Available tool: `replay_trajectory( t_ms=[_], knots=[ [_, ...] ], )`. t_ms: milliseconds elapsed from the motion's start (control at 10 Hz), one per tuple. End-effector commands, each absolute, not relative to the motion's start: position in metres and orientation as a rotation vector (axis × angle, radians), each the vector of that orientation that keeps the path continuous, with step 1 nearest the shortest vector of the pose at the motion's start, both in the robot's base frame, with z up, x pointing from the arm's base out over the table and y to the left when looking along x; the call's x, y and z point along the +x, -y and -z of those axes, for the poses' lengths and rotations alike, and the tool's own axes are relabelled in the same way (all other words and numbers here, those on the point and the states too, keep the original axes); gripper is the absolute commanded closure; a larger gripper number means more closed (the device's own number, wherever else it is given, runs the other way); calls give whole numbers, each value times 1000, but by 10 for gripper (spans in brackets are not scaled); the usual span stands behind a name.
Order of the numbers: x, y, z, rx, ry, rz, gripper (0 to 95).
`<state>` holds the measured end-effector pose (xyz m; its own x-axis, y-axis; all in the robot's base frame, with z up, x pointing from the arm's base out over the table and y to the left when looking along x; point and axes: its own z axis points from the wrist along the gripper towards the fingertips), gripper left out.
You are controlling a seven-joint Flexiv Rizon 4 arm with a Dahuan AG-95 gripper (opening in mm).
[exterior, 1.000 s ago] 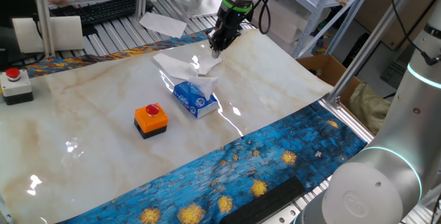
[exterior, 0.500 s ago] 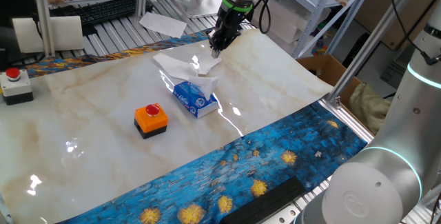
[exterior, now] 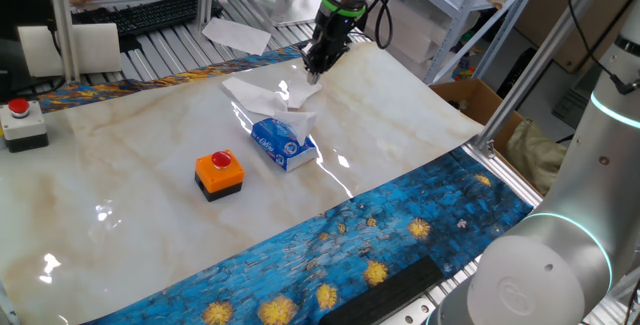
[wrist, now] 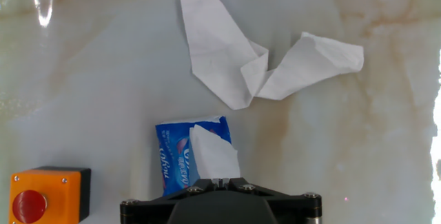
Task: Pull out a napkin
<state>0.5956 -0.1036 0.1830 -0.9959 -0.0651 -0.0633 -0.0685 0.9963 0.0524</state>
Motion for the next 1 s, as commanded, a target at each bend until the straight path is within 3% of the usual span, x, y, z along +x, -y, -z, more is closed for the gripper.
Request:
replay_trajectory(
  t_ms=[100, 1000],
  knots=[
    [596, 104, -183, -24, -3140, -94, 950],
    [596, 104, -183, 221, -3245, -47, 950]
  ],
)
